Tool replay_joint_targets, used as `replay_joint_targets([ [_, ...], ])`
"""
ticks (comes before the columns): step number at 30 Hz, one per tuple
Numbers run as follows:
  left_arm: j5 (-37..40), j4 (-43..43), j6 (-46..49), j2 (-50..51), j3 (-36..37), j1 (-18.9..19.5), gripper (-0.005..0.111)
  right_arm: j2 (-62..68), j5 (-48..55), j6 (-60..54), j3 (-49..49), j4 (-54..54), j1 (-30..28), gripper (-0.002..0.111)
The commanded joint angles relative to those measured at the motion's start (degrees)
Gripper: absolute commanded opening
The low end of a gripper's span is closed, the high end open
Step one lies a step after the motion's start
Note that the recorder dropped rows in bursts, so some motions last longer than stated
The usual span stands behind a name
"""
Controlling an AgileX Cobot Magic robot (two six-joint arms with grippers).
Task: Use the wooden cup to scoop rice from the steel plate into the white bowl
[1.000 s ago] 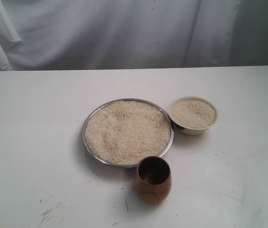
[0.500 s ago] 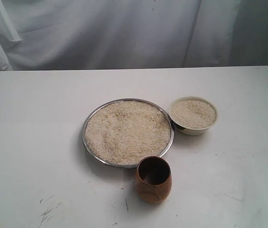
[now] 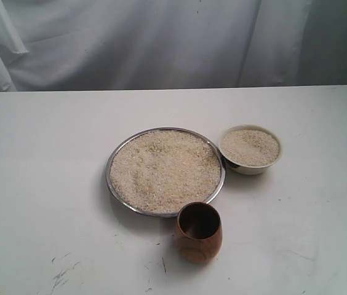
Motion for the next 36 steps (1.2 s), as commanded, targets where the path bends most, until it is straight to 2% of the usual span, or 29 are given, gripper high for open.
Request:
replay_joint_targets([
  [1,-0.4,0.0,-0.2,-0.3,0.3,-0.1,0.0,9.9,-8.1,3.9,-2.5,-7.8,3.0,0.0],
  [4,-0.4,0.0,-0.2,-0.3,0.3,-0.1,0.0,16.2,-13.4,5.0,-2.5,-9.8,4.9,0.0],
  [17,-0.4,0.0,-0.2,-0.3,0.3,-0.1,0.0,37.5,-15.6,5.3,3.0,-11.4,10.4,0.0],
  [27,-0.4,0.0,-0.2,-0.3,0.3,-0.1,0.0,46.5,-14.3,6.1,9.8,-21.6,14.1,0.0],
  [32,-0.4,0.0,-0.2,-0.3,0.3,-0.1,0.0,49.1,-13.3,7.2,10.9,-22.5,16.8,0.0],
  [36,-0.4,0.0,-0.2,-0.3,0.3,-0.1,0.0,49.2,-8.2,8.8,10.9,-24.3,18.4,0.0],
])
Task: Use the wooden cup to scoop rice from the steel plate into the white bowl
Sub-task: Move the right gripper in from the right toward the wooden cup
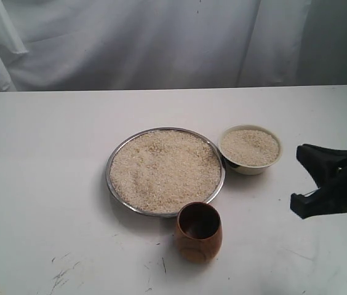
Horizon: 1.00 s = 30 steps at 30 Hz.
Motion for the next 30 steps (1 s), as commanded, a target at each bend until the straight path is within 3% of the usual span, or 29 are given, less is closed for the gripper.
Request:
replay_joint_targets([
  [1,-0.4,0.0,-0.2,-0.3,0.3,-0.1,0.0,0.3,4.9,1.4,0.3,-2.4,1.7,0.0],
  [12,-0.4,0.0,-0.2,-0.3,0.3,-0.1,0.0,0.3,14.5,1.5,0.3,-4.8,5.6,0.0],
  [30,-0.4,0.0,-0.2,-0.3,0.3,-0.1,0.0,8.6,5.8,1.4,0.3,-7.3,7.1,0.0],
])
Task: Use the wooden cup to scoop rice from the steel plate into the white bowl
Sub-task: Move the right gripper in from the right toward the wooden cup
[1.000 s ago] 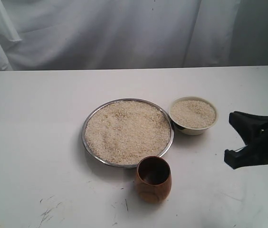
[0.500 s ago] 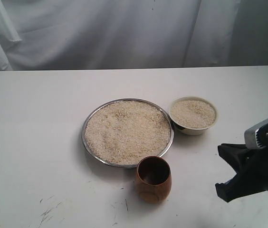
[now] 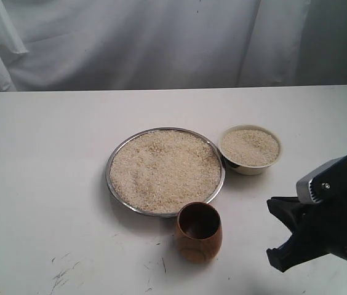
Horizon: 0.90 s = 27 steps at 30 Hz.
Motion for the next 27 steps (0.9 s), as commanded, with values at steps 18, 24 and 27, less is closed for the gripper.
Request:
replay_joint_targets([
  [18,-0.4,0.0,-0.2,-0.3,0.3,-0.1,0.0,6.8,-12.5,0.2,0.3,-0.6,0.4,0.0],
  [24,-0.4,0.0,-0.2,-0.3,0.3,-0.1,0.0,6.8,-14.1,-0.1,0.5,-0.7,0.4,0.0],
  [27,-0.4,0.0,-0.2,-0.3,0.3,-0.1,0.0,6.8,-18.7,-2.5,2.3,-1.6,0.4,0.0],
])
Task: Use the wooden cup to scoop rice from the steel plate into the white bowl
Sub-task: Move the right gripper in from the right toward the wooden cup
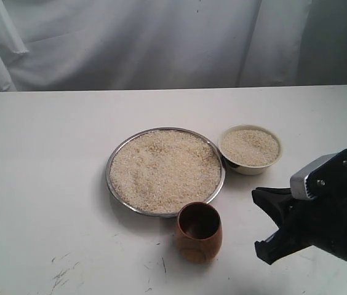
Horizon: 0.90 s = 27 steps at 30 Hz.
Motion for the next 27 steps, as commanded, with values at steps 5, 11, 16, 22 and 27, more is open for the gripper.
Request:
replay_joint_targets([
  [5,-0.4,0.0,-0.2,-0.3,0.3,-0.1,0.0,0.1,-11.7,-6.2,6.4,-0.2,0.4,0.0],
  [11,-0.4,0.0,-0.2,-0.3,0.3,-0.1,0.0,0.1,-14.2,-3.2,10.5,-5.8,0.4,0.0],
  [16,-0.4,0.0,-0.2,-0.3,0.3,-0.1,0.0,1.5,-13.4,0.2,10.5,-12.4,0.4,0.004],
  [22,-0.4,0.0,-0.2,-0.3,0.3,-0.1,0.0,5.7,-18.8,0.4,10.5,-15.1,0.4,0.05],
  [27,-0.4,0.0,-0.2,-0.3,0.3,-0.1,0.0,5.9,-19.6,2.9,10.5,-14.3,0.4,0.091],
])
